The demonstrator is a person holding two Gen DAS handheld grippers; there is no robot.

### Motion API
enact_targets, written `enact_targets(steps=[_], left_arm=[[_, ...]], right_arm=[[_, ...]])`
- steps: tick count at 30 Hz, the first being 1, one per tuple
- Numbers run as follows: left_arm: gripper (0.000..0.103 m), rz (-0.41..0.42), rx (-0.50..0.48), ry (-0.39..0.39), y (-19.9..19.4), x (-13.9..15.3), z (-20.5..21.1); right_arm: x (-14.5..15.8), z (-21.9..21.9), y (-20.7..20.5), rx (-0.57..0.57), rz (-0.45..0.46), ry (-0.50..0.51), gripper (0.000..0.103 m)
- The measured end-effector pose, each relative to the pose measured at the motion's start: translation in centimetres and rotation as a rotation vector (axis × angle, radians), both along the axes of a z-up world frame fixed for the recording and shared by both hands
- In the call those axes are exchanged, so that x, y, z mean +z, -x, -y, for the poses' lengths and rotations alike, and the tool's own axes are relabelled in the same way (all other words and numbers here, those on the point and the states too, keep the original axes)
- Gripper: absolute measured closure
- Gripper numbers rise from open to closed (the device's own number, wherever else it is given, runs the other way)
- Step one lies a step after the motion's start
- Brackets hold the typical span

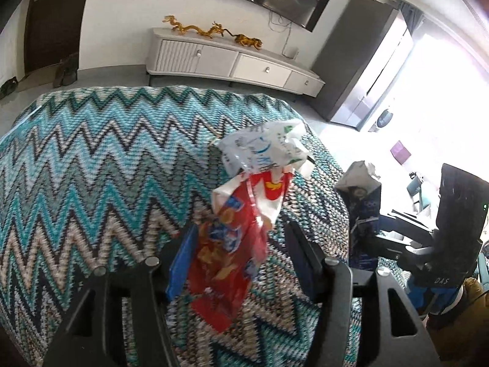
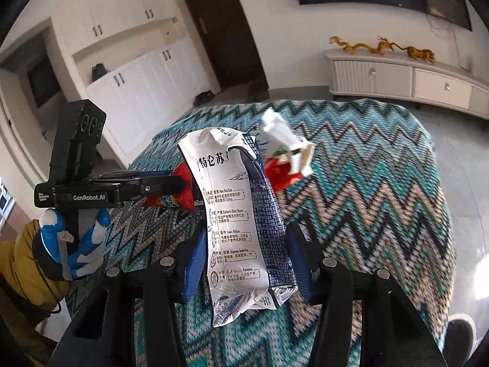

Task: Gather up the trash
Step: 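Carry red snack bag and white printed bag over the black bin and open both tools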

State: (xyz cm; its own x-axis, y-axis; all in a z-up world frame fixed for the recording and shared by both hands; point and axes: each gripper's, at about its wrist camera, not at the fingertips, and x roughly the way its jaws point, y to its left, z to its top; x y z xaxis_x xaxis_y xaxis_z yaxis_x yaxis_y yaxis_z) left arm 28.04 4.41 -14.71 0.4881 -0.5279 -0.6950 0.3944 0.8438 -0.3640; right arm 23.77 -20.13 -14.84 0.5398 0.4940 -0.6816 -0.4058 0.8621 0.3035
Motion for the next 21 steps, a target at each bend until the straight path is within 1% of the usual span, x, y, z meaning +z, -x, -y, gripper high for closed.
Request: enact_targets(steps=[3, 4, 5, 6, 7, 8, 9, 10, 15, 18, 21], left_arm=[[0.046, -0.017, -0.012, -0.003, 0.0, -0.4, 0.9], [0.047, -0.024, -0.011, -0.009, 0.0, -0.7, 1.2], [0.051, -0.032, -0.007, -0.013, 0.0, -0.9, 1.3], [0.066, -0.043, -0.003, -0.015, 0.0, -1.2, 1.5], [0.077, -0.06, -0.004, -0.013, 0.0, -1.5, 1.6], [0.082, -0.069, 0.0, -0.005, 0.1, -1.6, 1.6], [0.088, -0.072, 0.01, 0.001, 0.4, -1.7, 1.5], [0.09, -0.072, 0.016, 0.002, 0.7, -1.7, 1.4], [0.093, -0.049, 0.056, 0.019, 2.9, -0.5, 0.4], [0.093, -0.015, 0.077, 0.021, 4.8, 1.3, -0.2], [0.093, 0.027, 0.085, 0.017, 6.6, 3.7, -0.8]], right_arm=[[0.1, 1.0, 0.4, -0.025, 0.0, -0.013, 0.053], [0.1, 1.2, 0.6, -0.031, -0.001, -0.015, 0.053], [0.1, 1.4, 0.8, -0.038, -0.001, -0.018, 0.053], [0.1, 1.6, 1.0, -0.046, -0.002, -0.022, 0.053], [0.1, 1.9, 1.2, -0.051, -0.003, -0.027, 0.053], [0.1, 2.2, 1.5, -0.057, -0.003, -0.031, 0.053], [0.2, 2.4, 1.8, -0.061, -0.002, -0.035, 0.053], [0.3, 2.6, 2.1, -0.065, 0.0, -0.038, 0.053], [1.8, 3.4, 3.8, -0.081, 0.029, -0.068, 0.053], [3.0, 3.7, 5.4, -0.083, 0.06, -0.081, 0.053], [4.4, 4.5, 6.9, -0.092, 0.094, -0.098, 0.053]])
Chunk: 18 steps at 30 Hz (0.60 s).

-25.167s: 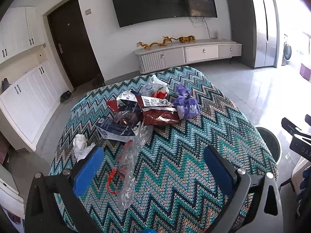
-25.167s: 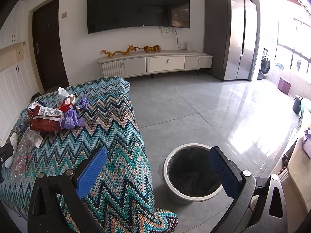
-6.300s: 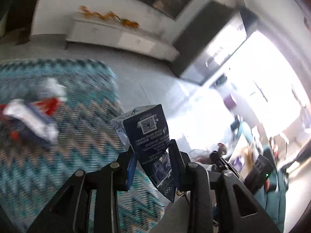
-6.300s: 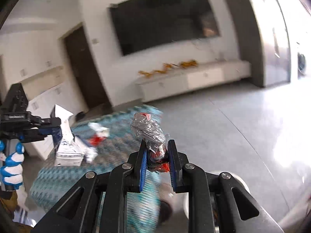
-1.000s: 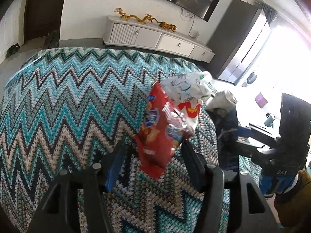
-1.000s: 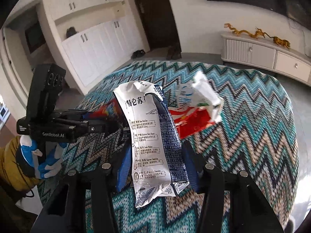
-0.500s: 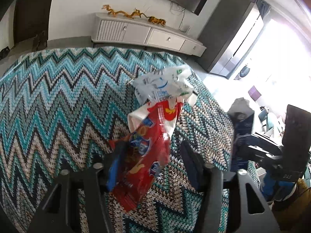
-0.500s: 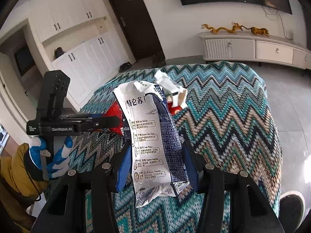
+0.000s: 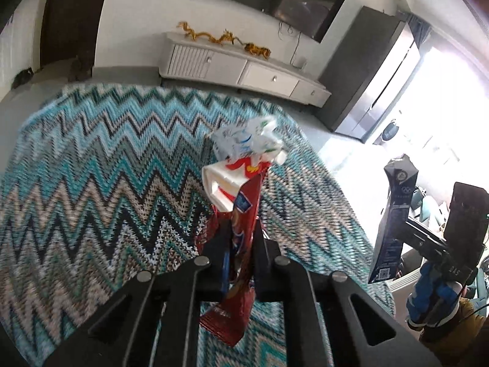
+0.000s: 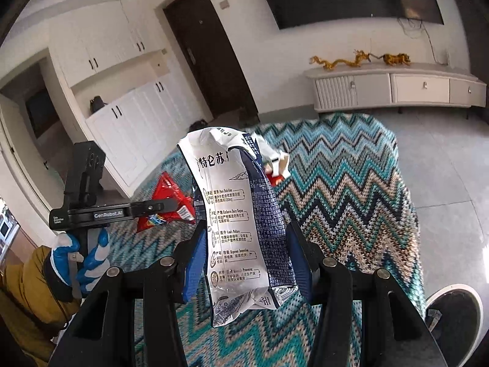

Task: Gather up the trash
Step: 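Carry red snack bag and white printed bag over the black bin and open both tools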

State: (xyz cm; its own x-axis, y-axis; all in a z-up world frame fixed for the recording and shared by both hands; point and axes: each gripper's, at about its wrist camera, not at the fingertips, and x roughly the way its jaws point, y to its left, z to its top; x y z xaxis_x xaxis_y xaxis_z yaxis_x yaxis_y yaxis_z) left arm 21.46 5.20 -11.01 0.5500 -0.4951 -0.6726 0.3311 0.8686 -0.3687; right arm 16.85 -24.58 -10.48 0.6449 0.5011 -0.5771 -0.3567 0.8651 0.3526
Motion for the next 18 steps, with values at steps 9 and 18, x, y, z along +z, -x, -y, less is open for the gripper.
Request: enact_targets(steps=[9, 18], left_arm=[[0.093, 0.104, -0.052, -0.029, 4.4, 5.9, 3.4], [0.093, 0.108, -0.273, -0.077, 5.2, 7.6, 17.5]], right_arm=[[3.6, 5.5, 5.6, -0.104, 0.102, -0.046, 0.053], [2.1, 17.3, 10.8, -0.364, 0.108, -0.059, 0.053]])
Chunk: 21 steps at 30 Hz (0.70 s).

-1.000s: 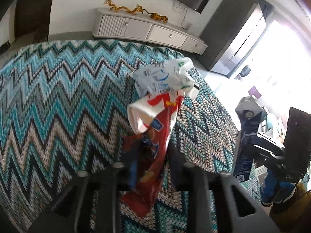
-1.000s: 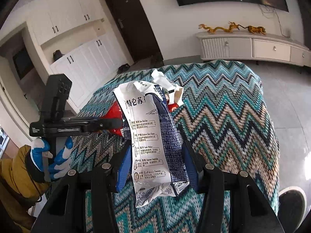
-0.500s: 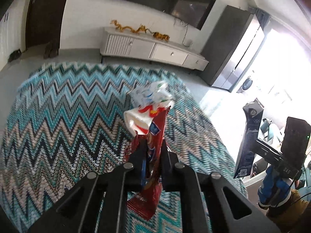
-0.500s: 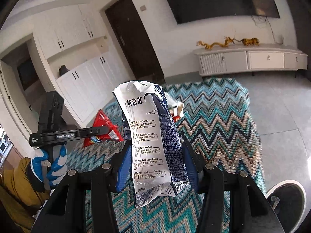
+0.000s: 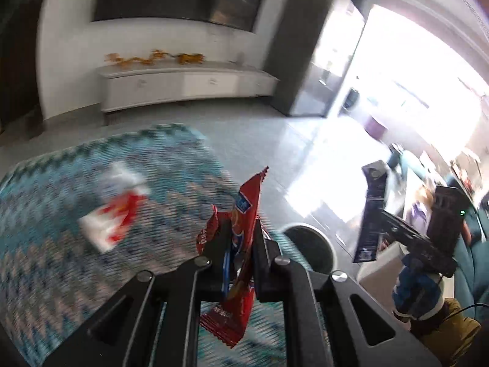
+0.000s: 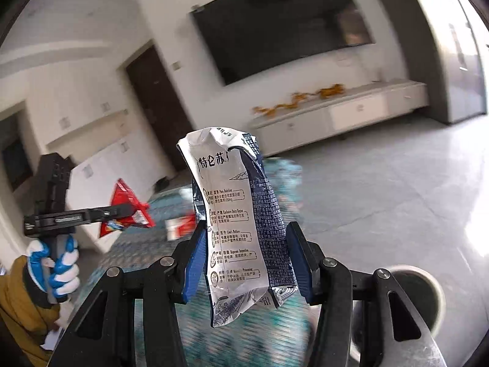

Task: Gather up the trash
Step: 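Carry red snack bag and white printed bag over the black bin and open both tools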

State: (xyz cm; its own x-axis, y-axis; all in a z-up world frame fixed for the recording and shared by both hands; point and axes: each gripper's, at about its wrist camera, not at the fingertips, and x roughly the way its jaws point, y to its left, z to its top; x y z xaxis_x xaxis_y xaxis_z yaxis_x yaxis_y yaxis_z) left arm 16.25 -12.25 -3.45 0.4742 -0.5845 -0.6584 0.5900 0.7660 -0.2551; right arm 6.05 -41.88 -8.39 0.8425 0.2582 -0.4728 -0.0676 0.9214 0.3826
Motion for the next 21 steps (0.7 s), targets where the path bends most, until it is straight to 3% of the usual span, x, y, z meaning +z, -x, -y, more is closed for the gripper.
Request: enact_targets(steps=[8, 15, 17, 19, 21], left_arm=[[0.092, -0.08, -0.216, -0.077, 0.3, -4.2, 16.1], [0.089, -0.194, -0.282, -0.123, -1.1, -10.1, 26.1], [0.08, -0.223, -0.287, -0.138, -1.7, -11.6, 27.9], [0.061, -0.253, -0.283, -0.139, -2.2, -12.9, 28.8], [0.048, -0.29, -0.279, -0.127, -2.6, -13.5, 29.3]], right_arm=[[-7.3, 9.6, 2.3, -0.219, -0.171, -0.042, 0.052], [-13.2, 14.0, 1.2, -0.328, -0.306, -0.079, 0.052], [-14.6, 14.7, 0.6, -0.35, -0.337, -0.078, 0.051], [-15.4, 15.0, 0.3, -0.359, -0.355, -0.08, 0.049], [-16.1, 15.2, -0.2, -0.367, -0.376, -0.078, 0.049]])
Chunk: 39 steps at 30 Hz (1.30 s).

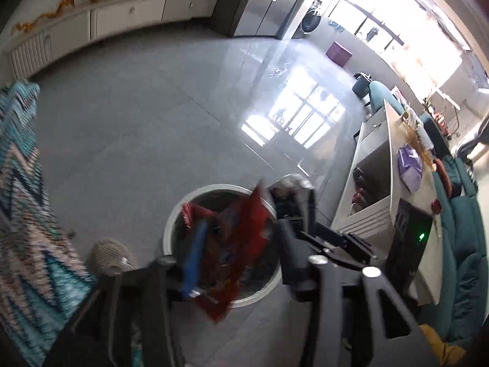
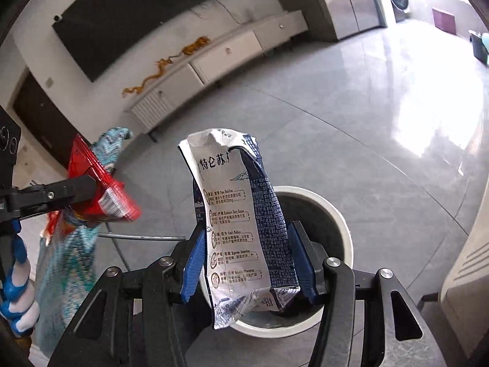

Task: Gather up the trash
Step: 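Carry red snack bag and white printed bag over the black bin and open both tools, then move both open tools back toward the last white-red bag on the table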

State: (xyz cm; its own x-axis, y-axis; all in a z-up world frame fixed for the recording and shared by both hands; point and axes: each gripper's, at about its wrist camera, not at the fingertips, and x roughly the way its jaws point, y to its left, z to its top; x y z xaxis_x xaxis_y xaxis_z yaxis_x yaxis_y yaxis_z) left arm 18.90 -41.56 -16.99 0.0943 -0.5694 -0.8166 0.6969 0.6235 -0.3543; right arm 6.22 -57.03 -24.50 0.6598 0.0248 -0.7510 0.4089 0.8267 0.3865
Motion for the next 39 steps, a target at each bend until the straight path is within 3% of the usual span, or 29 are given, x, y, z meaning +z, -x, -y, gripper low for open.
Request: enact_targets(steps=[6, 11, 17, 24, 30, 39], left_arm=[[0.047, -0.033, 0.025, 0.027, -0.7, -0.3, -1.1], [0.047, 0.048, 0.058, 0.037, -0.2, 1.7, -3.8], [0.047, 0.198, 0.158, 0.081, 1.6, 6.0, -9.2], [0.047, 0.39, 0.313, 0.163, 3.5, 12.4, -19.0], [0.046, 0.463, 0.372, 0.158, 5.9, 15.7, -27.0], [0.036, 0.594, 0.566, 0.162, 10.4, 18.4, -40.1]], right_arm=[[-0.8, 0.8, 0.3, -0.029, -0.033, 0.007, 0.044], [0.9, 0.4, 0.7, -0.038, -0.012, 0.027, 0.041], [6.5, -2.1, 1.8, -0.014, 0.073, 0.122, 0.039], [13.9, -7.1, 2.6, 0.035, 0.204, 0.223, 0.032], [20.0, -12.7, 3.1, 0.095, 0.31, 0.289, 0.022], [27.2, -20.8, 3.1, 0.226, 0.425, 0.366, 0.02]])
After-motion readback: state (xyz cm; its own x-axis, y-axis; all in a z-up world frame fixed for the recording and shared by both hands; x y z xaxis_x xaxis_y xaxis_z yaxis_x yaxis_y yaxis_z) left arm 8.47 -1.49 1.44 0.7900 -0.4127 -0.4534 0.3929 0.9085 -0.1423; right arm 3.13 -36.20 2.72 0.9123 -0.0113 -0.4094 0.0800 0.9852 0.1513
